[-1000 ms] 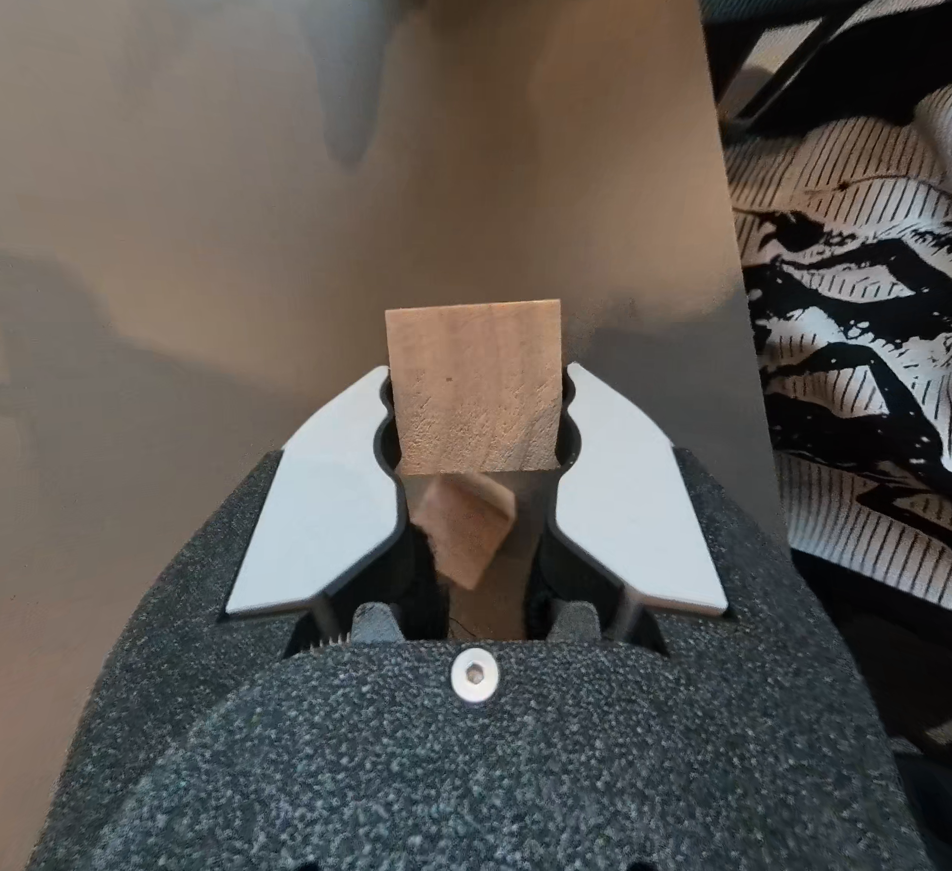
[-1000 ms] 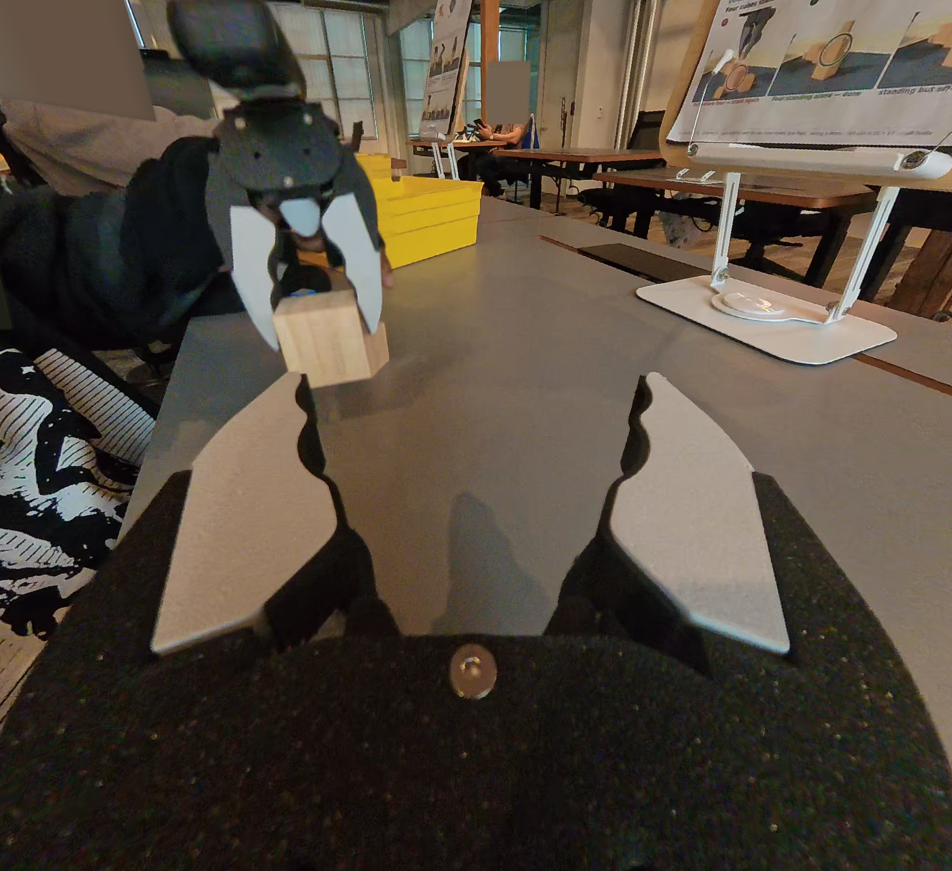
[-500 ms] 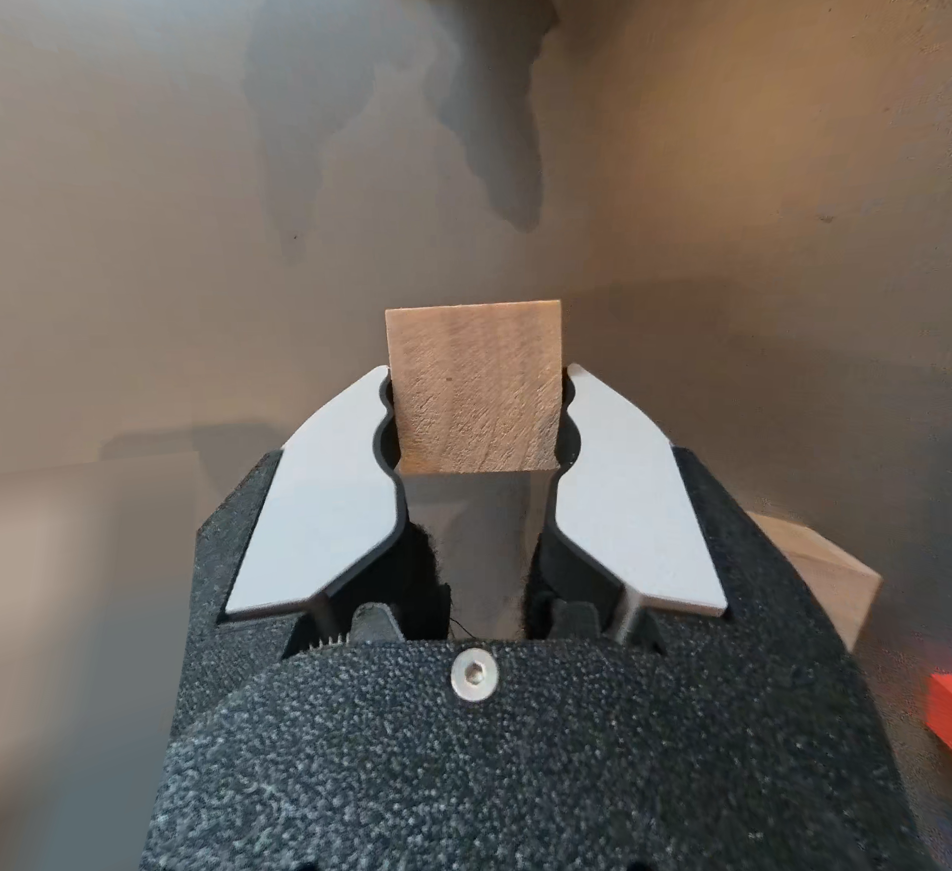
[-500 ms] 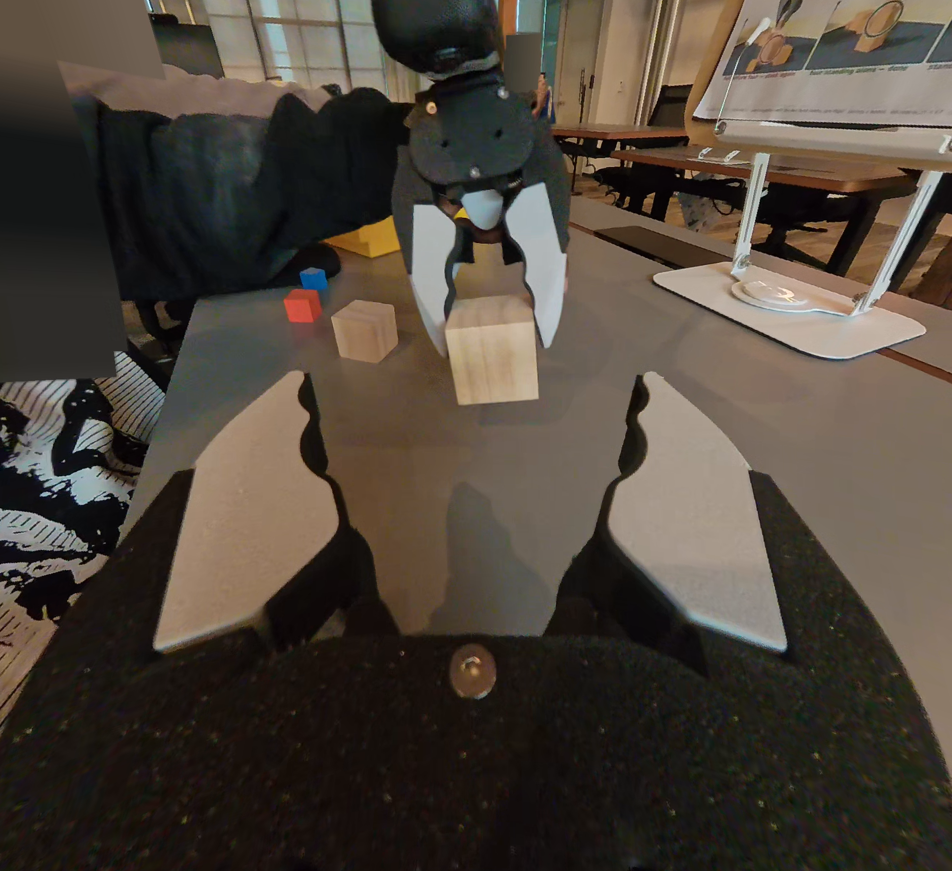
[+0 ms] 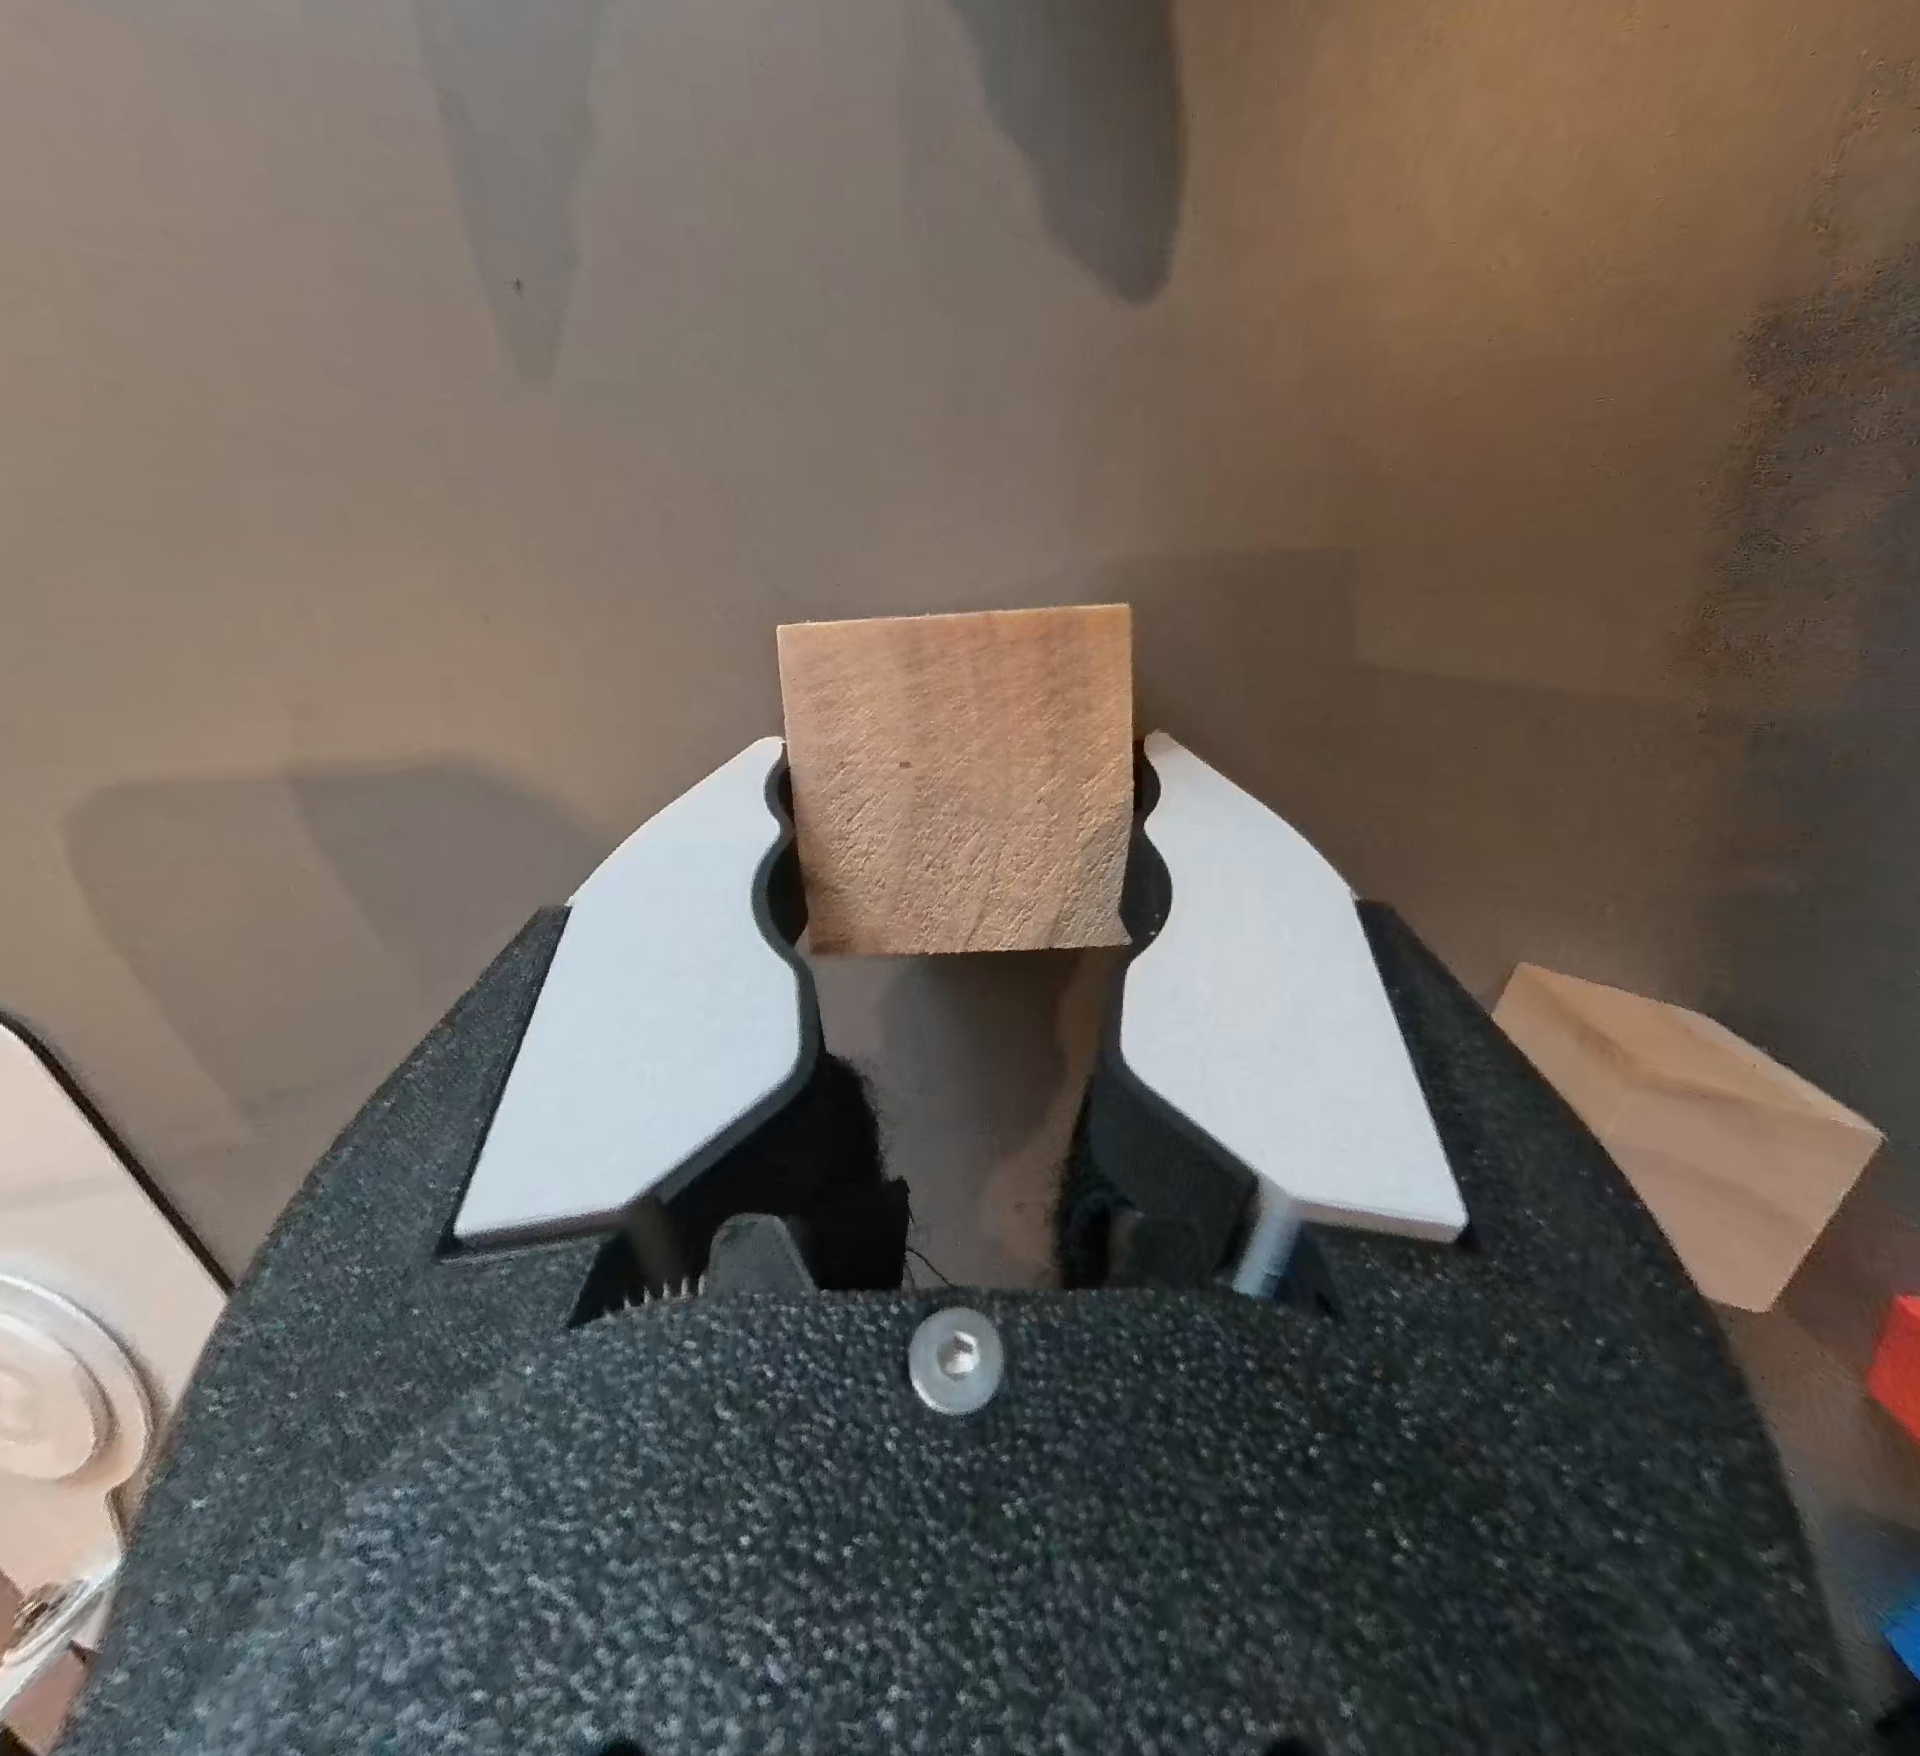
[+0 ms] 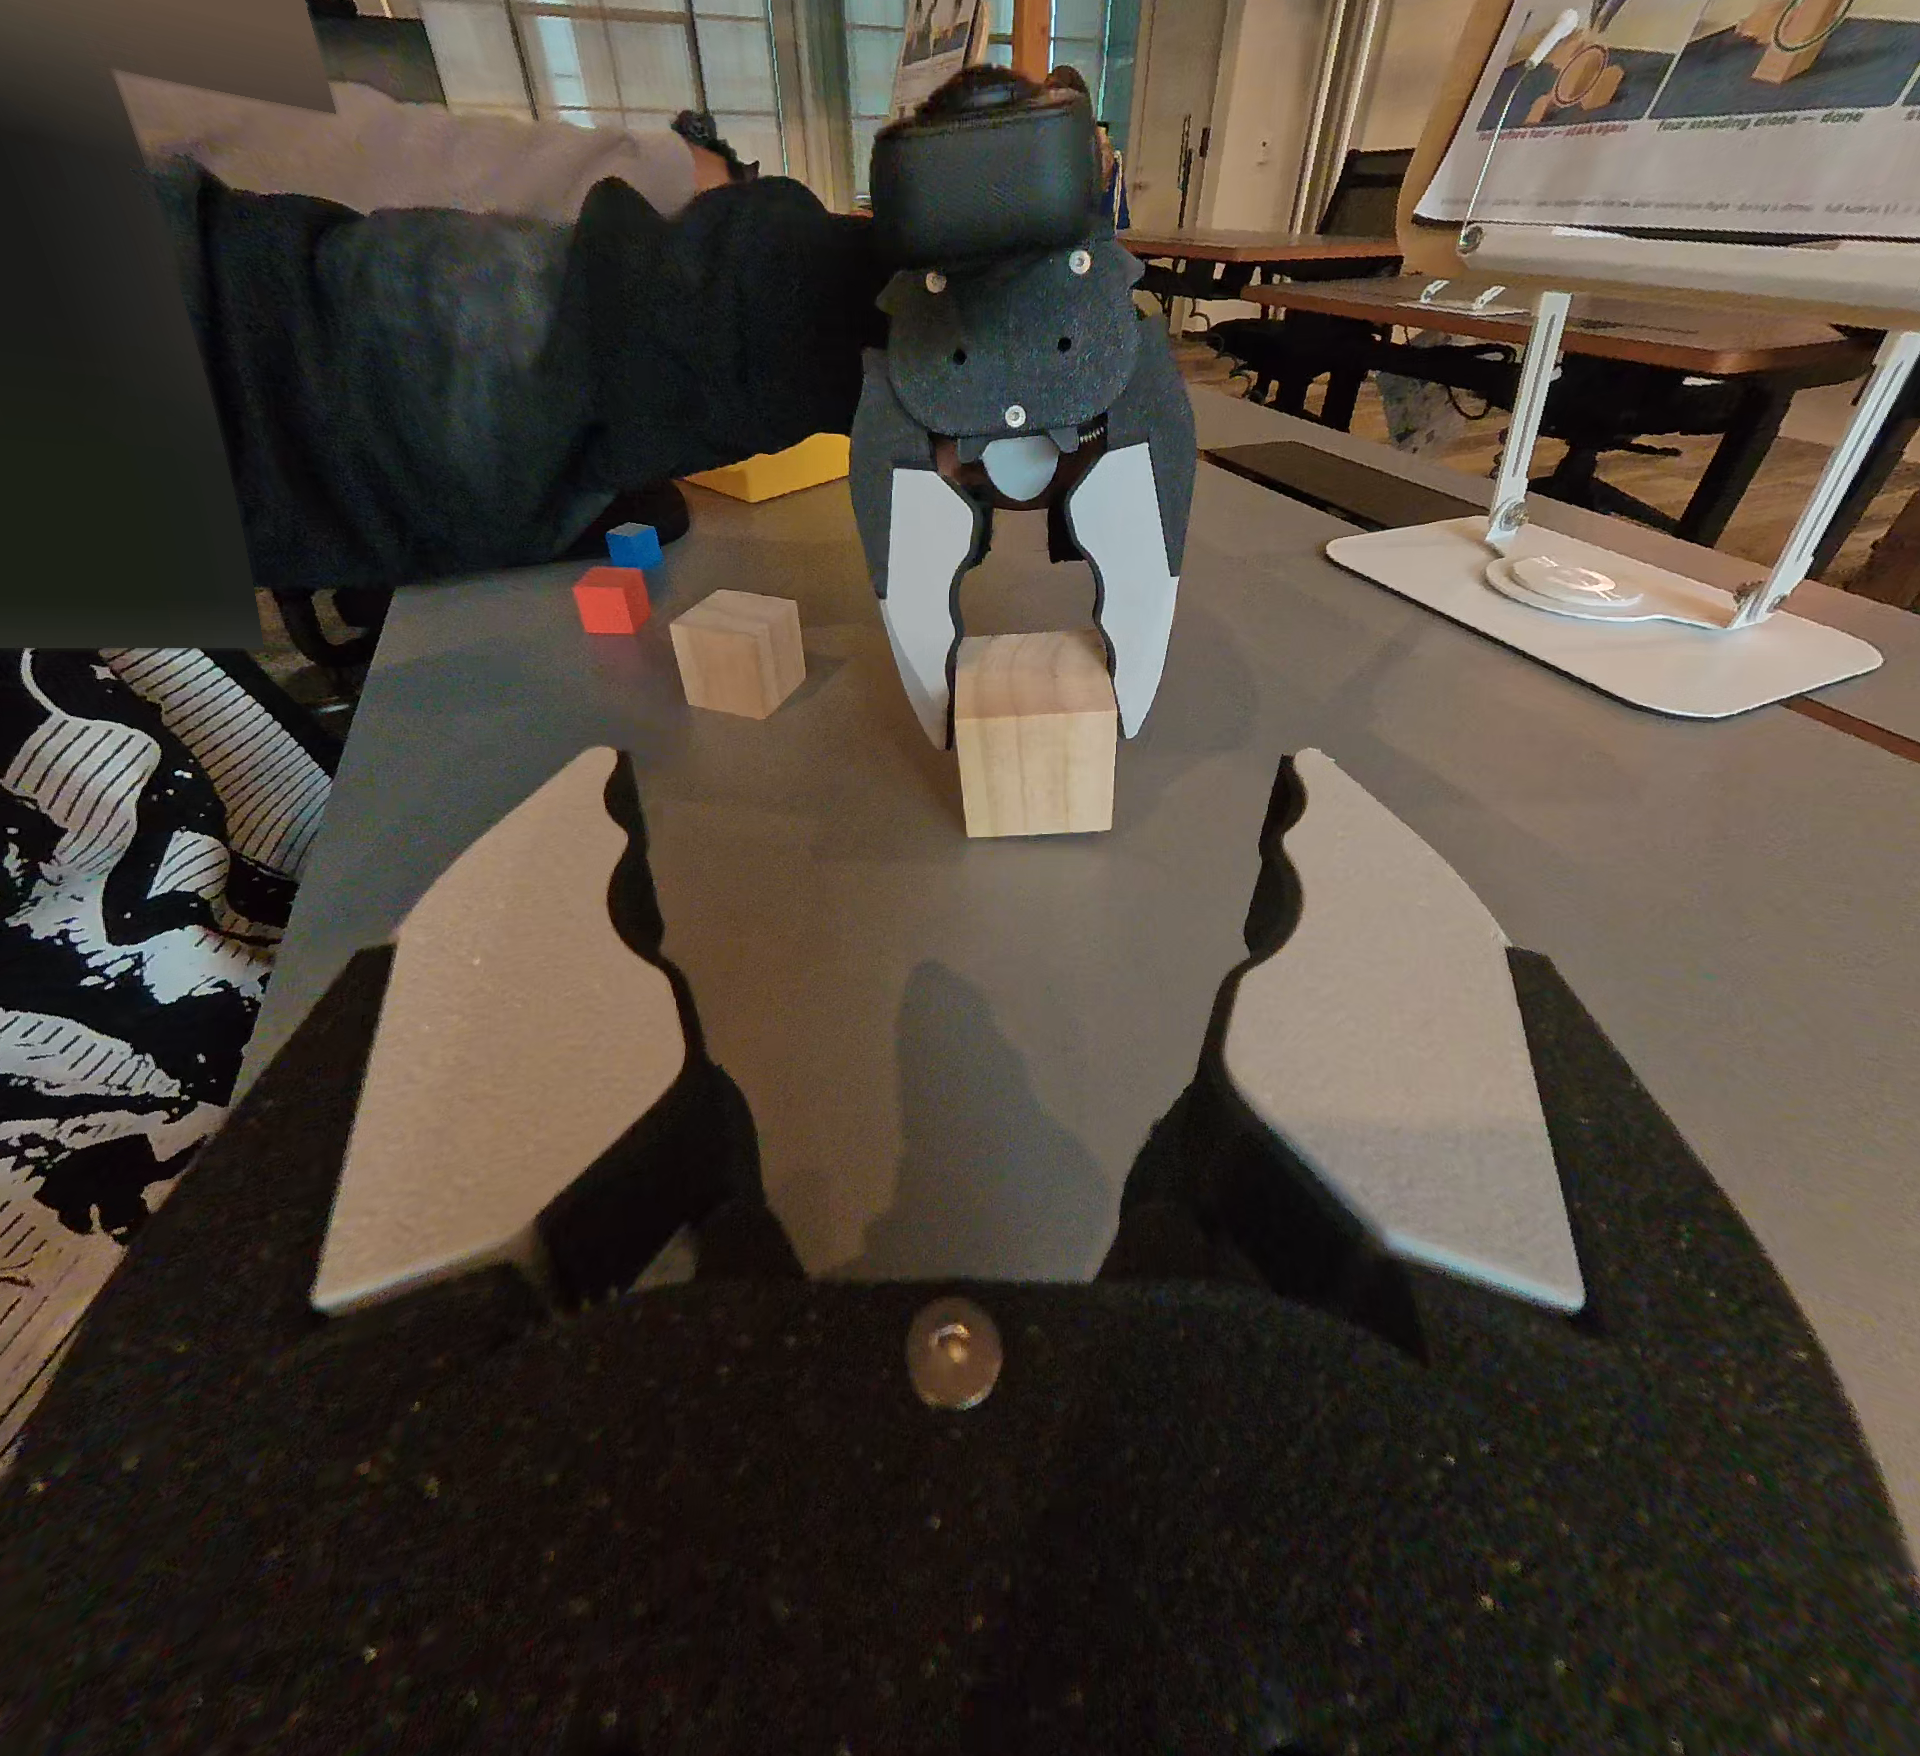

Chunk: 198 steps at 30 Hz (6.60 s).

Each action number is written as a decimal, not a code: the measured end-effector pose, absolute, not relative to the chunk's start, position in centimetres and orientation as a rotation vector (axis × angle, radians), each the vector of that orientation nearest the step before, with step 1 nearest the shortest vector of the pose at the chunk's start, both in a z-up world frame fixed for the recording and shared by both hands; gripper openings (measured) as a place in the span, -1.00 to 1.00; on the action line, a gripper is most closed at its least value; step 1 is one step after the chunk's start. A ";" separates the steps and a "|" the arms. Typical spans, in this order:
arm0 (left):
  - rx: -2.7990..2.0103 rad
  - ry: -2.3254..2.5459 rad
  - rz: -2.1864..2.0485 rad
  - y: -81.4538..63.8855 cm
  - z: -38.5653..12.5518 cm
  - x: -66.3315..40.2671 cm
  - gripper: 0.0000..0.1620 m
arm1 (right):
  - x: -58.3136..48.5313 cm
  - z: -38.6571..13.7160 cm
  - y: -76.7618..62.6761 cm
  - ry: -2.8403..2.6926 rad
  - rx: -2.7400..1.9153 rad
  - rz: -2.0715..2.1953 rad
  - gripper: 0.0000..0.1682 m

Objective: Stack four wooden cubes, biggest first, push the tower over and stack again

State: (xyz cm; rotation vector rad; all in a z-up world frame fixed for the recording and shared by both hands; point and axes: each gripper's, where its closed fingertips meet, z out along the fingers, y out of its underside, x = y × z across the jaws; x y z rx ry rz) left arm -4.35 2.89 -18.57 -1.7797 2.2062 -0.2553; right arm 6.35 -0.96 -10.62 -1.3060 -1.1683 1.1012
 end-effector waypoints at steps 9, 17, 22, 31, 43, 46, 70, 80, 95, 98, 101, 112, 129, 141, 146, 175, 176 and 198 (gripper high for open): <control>-1.800 2.158 -0.341 2.9 -18.8 -4.5 -0.26 | 6.4 -10.6 -0.9 -1.167 -1.306 1.100 0.32; -1.756 1.992 -0.450 1.0 -13.3 -6.0 0.26 | 6.4 -10.6 -0.9 -1.163 -1.307 1.103 0.32; -1.856 2.070 -0.469 -4.1 -12.6 -11.1 0.20 | 6.3 -10.7 -0.9 -1.170 -1.319 1.103 0.32; -1.887 2.301 -0.371 -8.9 -18.2 -14.2 0.06 | 6.3 -10.6 -0.8 -1.159 -1.313 1.102 0.32; -1.732 2.353 -0.322 -8.7 -19.7 -13.5 -0.29 | 6.4 -10.5 -0.8 -1.154 -1.311 1.107 0.31; -1.710 2.347 -0.332 -8.7 -19.6 -13.5 -0.44 | 6.4 -10.5 -0.9 -1.156 -1.306 1.106 0.31; -1.731 2.185 -0.181 1.4 -12.6 -7.6 -0.45 | 6.4 -10.5 -0.9 -1.158 -1.313 1.121 0.27; -1.837 2.154 -0.177 3.7 -14.4 -5.3 -0.45 | 6.3 -10.6 -0.9 -1.166 -1.309 1.121 0.27; -1.906 2.122 -0.258 3.0 -14.7 -4.5 -0.45 | 6.4 -10.5 -0.9 -1.163 -1.307 1.120 0.27; -1.896 2.108 -0.247 3.2 -14.6 -4.3 -0.42 | 6.4 -10.5 -0.9 -1.160 -1.308 1.122 0.27; -1.894 2.104 -0.243 3.3 -14.6 -4.2 -0.41 | 6.4 -10.5 -0.9 -1.159 -1.306 1.121 0.27; -1.850 2.100 -0.259 3.3 -14.5 -4.1 -0.45 | 6.4 -10.4 -0.9 -1.155 -1.305 1.121 0.27; -1.815 2.035 -0.276 3.1 -12.7 -4.3 -0.21 | 6.6 -10.3 -1.0 -1.147 -1.288 1.118 0.26; -1.988 2.011 -0.167 -9.3 -11.4 -18.4 -0.21 | 6.5 -10.3 -1.0 -1.151 -1.291 1.113 0.26; -1.977 2.080 -0.197 -14.4 -15.6 -20.9 -0.29 | 6.5 -10.3 -0.9 -1.150 -1.291 1.115 0.25; -1.851 1.994 -0.387 -9.2 -10.1 -13.6 -0.66 | 6.7 -10.2 -0.9 -1.132 -1.288 1.118 0.21; -1.836 2.000 -0.385 -8.8 -9.8 -13.0 -0.66 | 6.7 -10.2 -0.9 -1.130 -1.285 1.118 0.21; -1.859 2.126 -0.227 2.9 -9.1 -3.3 -0.66 | 6.7 -10.1 -0.9 -1.134 -1.284 1.136 0.19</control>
